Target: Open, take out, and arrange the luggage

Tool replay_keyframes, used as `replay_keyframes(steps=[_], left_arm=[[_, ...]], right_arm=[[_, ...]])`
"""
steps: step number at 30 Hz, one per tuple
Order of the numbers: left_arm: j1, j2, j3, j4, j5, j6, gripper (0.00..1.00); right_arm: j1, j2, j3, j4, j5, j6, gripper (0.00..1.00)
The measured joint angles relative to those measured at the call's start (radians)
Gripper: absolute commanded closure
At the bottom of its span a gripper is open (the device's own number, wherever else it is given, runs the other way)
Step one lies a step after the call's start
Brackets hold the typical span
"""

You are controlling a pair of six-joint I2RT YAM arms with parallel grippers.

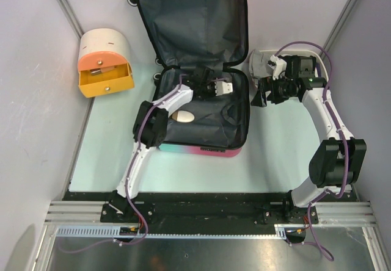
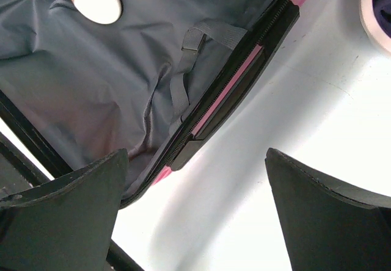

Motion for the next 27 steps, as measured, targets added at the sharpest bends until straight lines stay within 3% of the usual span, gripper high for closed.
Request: replay_keyframes(steps=[5,10,16,22,27], left_arm=[[0.005,-0.227,-0.25,-0.029,0.071,-0.016,0.98],[0.045,-0.554,-0.484,-0.036,0.121,-0.012,0.98],[0.256,-0.887,-0.675,-0.017,0.124,0.055,0.96],[0.551,-0.926,-0.707,-0.025,0.095,0.125,0.87],[0.727,-0.875,-0.682,-0.037,0.087,0.17,0.87]], right_arm=[[0.0,0.0,0.0,0.001,-0.007,0.001,0.0],[0.0,0.0,0.0,0.002,-0.015,0.002,0.0],[0.018,0.0,0.0,0.003,-0.019,0.002,0.0],[0.063,0.008,0.007,0.003,-0.019,0.002,0.0],[0.095,0.029,0.029,0.002,-0.019,0.002,0.0]])
